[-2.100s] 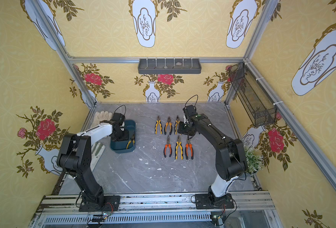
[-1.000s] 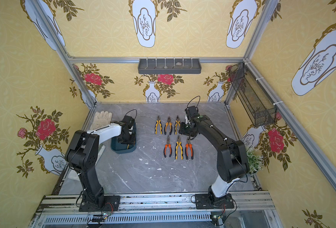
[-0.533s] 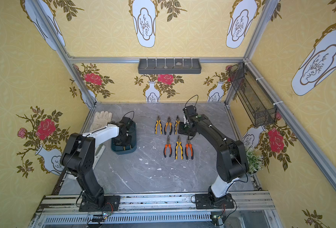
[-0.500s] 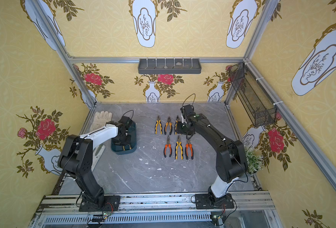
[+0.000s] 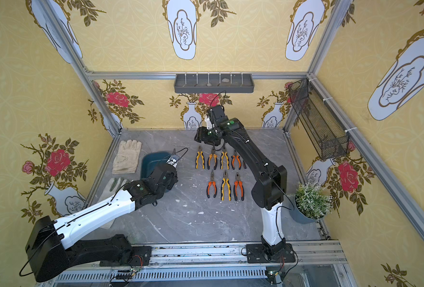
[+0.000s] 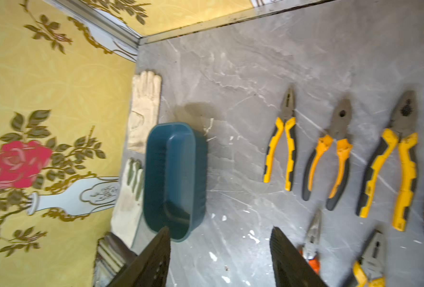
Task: Take the pliers out of the storage box
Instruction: Pick up the pliers from the storage box.
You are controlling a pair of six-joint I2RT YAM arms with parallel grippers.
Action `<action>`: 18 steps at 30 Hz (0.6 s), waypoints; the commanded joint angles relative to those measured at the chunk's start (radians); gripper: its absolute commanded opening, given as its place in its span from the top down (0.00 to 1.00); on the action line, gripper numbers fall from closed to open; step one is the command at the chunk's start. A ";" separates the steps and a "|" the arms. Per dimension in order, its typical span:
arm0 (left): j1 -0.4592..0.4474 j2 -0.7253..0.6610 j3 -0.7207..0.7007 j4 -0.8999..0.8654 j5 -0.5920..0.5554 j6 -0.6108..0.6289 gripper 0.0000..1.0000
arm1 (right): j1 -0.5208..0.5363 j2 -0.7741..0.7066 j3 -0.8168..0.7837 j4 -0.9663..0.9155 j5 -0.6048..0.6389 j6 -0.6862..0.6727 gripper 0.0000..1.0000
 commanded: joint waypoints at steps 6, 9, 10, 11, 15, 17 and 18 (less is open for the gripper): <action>-0.029 -0.005 -0.049 0.263 0.020 0.163 1.00 | 0.104 0.062 0.135 -0.070 -0.117 0.096 0.37; -0.040 0.005 -0.057 0.287 0.045 0.188 1.00 | 0.139 0.067 0.125 -0.048 -0.120 0.109 0.38; -0.041 0.008 -0.058 0.293 0.041 0.190 1.00 | 0.147 0.069 0.121 -0.042 -0.118 0.114 0.38; -0.041 0.016 -0.055 0.294 0.034 0.190 1.00 | 0.154 0.071 0.119 -0.039 -0.111 0.120 0.38; -0.046 0.037 -0.042 0.294 0.028 0.191 1.00 | 0.164 0.083 0.112 -0.042 -0.092 0.126 0.38; -0.049 0.050 -0.035 0.293 0.019 0.194 1.00 | 0.171 0.088 0.111 -0.049 -0.076 0.128 0.40; -0.049 0.057 -0.031 0.294 0.011 0.197 1.00 | 0.177 0.089 0.109 -0.053 -0.062 0.131 0.40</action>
